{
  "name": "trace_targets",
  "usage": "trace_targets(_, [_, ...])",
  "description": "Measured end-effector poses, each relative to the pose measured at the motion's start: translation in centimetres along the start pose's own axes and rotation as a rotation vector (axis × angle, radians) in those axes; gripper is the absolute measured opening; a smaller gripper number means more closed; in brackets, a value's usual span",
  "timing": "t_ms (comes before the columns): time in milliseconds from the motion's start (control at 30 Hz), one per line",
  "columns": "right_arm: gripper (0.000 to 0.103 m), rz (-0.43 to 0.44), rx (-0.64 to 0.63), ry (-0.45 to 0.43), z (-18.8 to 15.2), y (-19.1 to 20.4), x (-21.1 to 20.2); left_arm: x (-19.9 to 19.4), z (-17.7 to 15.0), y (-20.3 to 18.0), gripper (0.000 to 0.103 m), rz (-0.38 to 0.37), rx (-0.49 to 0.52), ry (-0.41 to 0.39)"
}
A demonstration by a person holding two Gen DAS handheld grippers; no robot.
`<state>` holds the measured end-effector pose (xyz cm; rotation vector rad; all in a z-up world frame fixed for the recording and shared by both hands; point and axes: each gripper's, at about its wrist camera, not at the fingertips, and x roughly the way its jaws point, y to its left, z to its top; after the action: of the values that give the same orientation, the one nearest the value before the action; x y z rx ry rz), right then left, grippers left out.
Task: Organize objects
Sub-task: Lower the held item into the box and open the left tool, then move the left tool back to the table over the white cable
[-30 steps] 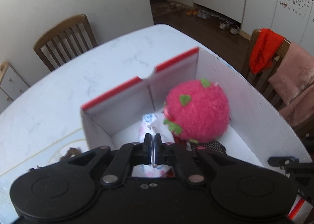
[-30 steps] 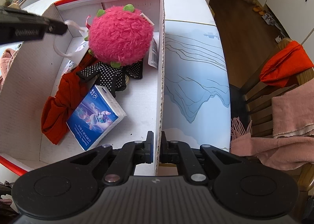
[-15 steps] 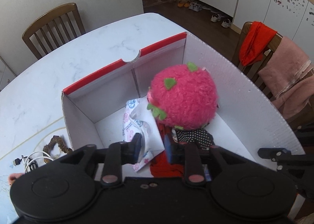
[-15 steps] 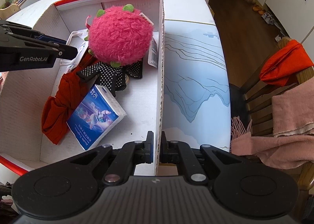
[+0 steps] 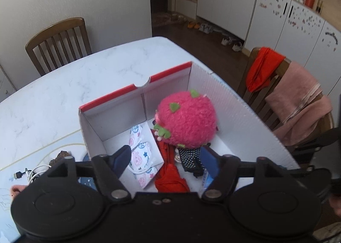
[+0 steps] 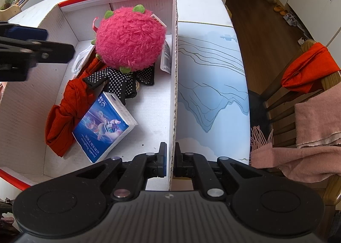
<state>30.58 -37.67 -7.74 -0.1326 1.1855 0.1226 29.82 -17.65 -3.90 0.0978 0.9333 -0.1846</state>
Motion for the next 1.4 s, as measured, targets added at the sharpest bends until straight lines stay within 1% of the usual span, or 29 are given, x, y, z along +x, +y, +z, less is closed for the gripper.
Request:
trace_targets(67, [0.005,0.0,0.0,-0.001,0.0,0.0,0.0,-0.8,0.0,0.3,0.078,-0.009,-0.021,-0.017])
trace_targets(300, [0.005,0.0,0.0,0.0,0.0,0.0,0.0,-3.0,-0.1,1.3,0.089,-0.014,-0.061,-0.068])
trace_targets(400, [0.005,0.001,0.005,0.002,-0.1,0.0,0.0,-4.1,-0.3,1.8,0.092,0.004,-0.085,-0.098])
trace_targets(500, [0.005,0.001,0.006,0.002,-0.1,0.0,0.0,-4.8,-0.4,2.3,0.1,0.006,-0.104,-0.126])
trace_targets(700, [0.005,0.0,0.01,0.003,-0.1,0.0,0.1,-6.1,-1.1,4.2,0.102,0.033,-0.155,-0.161])
trace_targets(833, [0.005,-0.002,0.016,0.005,-0.1,0.0,0.1,-6.9,-1.6,7.0,0.102,0.087,-0.199,-0.176])
trace_targets(933, [0.005,-0.002,0.017,0.005,0.0,0.0,0.1,-7.2,-2.1,9.7,0.102,0.146,-0.23,-0.169])
trace_targets(1100, [0.005,-0.005,0.016,0.008,0.0,0.0,0.1,-6.7,-3.1,13.5,0.102,0.227,-0.23,-0.129])
trace_targets(1267, [0.005,-0.006,0.024,0.014,-0.1,0.0,0.1,-4.4,-4.5,16.0,0.102,0.269,-0.237,-0.037])
trace_targets(1400, [0.005,-0.009,0.028,0.02,-0.1,0.0,0.2,-2.5,-5.2,17.0,0.102,0.29,-0.212,-0.014])
